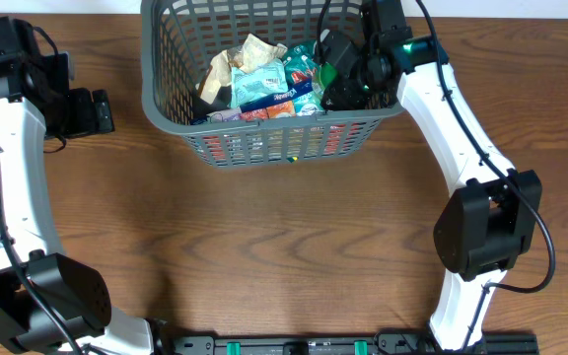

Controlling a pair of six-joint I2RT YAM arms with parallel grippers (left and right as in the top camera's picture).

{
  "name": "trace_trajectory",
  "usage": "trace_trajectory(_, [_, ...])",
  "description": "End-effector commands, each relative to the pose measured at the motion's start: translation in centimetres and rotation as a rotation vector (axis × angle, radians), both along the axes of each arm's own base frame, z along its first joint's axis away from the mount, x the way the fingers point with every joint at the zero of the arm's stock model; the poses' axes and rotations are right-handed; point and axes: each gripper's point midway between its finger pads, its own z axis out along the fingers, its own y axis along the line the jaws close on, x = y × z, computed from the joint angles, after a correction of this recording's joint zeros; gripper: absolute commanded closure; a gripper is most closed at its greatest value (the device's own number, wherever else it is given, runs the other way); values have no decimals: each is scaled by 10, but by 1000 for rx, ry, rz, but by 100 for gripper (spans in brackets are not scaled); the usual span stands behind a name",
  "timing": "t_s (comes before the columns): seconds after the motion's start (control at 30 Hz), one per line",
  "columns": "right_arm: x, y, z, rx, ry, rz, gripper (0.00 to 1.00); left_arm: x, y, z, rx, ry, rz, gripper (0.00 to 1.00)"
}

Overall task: Pack container
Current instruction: 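Carry the jar into the basket and release it upright, then withdraw the right gripper from the basket to the upper right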

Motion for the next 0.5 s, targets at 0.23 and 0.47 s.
trace_trajectory(0.23, [26,-3,59,2,-160,-56,34,1,-1,-3,-7,7,-7,1])
trace_trajectory(0.47, [35,-2,169,85,-390,-78,1,1,-1,-3,-7,7,-7,1])
